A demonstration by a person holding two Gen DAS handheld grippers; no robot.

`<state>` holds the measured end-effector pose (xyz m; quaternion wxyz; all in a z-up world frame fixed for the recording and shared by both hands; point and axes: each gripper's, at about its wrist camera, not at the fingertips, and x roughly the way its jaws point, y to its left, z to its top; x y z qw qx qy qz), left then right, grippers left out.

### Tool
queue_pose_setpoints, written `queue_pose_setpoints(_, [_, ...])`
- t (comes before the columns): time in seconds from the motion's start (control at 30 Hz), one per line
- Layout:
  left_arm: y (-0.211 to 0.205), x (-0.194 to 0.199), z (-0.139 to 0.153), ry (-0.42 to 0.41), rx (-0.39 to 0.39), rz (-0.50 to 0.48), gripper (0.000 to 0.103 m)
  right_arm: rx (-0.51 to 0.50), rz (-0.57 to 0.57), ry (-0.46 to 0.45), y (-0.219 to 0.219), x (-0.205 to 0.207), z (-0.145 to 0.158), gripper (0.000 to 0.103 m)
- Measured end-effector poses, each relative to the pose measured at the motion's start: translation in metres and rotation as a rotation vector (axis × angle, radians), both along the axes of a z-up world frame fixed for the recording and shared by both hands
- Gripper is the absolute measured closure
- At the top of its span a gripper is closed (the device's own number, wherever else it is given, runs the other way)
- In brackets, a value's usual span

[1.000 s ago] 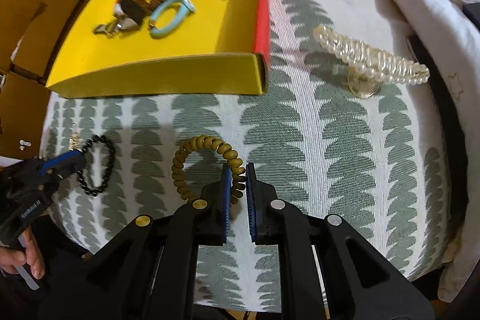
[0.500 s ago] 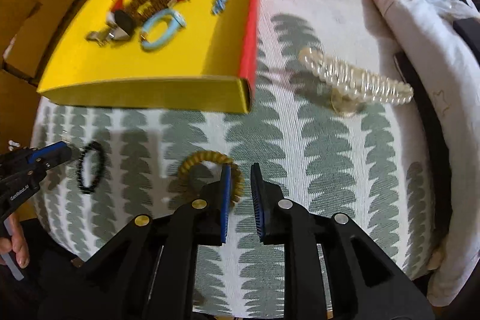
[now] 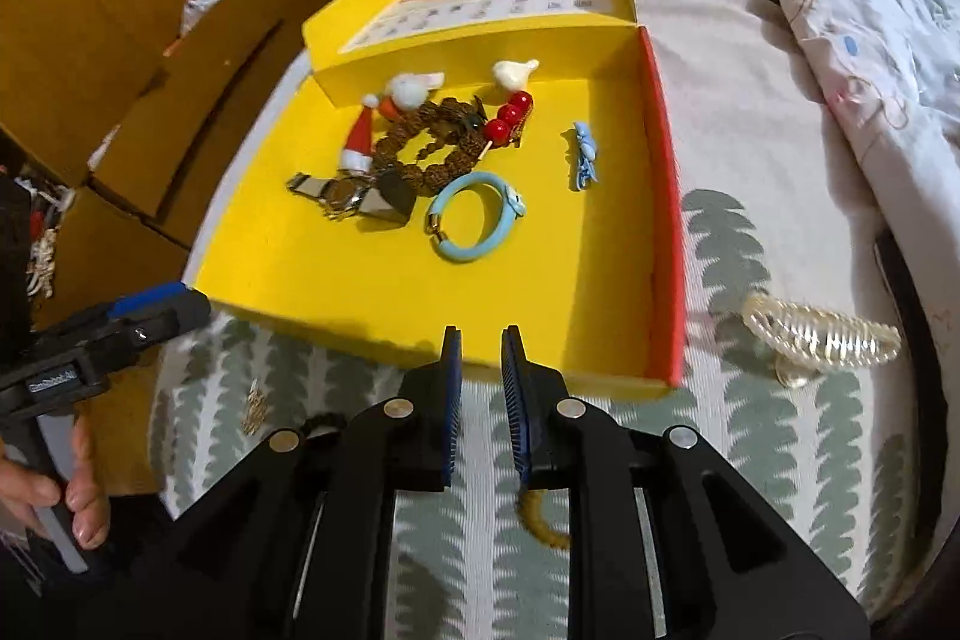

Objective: Organize jewelry
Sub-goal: 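Grasp the silver watch with the left tool while the right grasps the blue bangle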

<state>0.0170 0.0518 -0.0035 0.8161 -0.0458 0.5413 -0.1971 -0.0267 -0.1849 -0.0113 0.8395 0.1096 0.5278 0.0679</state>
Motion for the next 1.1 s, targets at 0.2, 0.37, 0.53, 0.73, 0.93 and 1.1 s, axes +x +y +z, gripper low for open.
queue_pose_setpoints(0.2, [-0.010,0.024,-0.010,-0.036,0.055,0.004,0.027,0.003,0.001,0.000,0.012,0.023,-0.014,0.083])
queue_pose_setpoints(0.37, [-0.016,0.050,-0.031,0.026,0.068,0.015,0.025,-0.006,-0.021,0.025,0.011,0.042,-0.030,0.083])
queue_pose_setpoints(0.53, [-0.017,0.070,-0.041,0.040,0.085,0.040,0.025,0.013,-0.052,0.030,0.004,0.061,-0.033,0.083])
queue_pose_setpoints(0.73, [-0.020,0.093,-0.051,0.061,0.119,0.037,0.025,-0.014,-0.084,0.062,0.001,0.081,-0.044,0.083])
queue_pose_setpoints(0.93, [-0.017,0.108,-0.065,0.120,0.109,0.055,0.025,-0.028,-0.085,0.074,0.000,0.088,-0.048,0.078])
queue_pose_setpoints(1.1, [-0.020,0.114,-0.072,0.105,0.174,0.057,0.025,-0.028,-0.103,0.080,-0.004,0.091,-0.051,0.059])
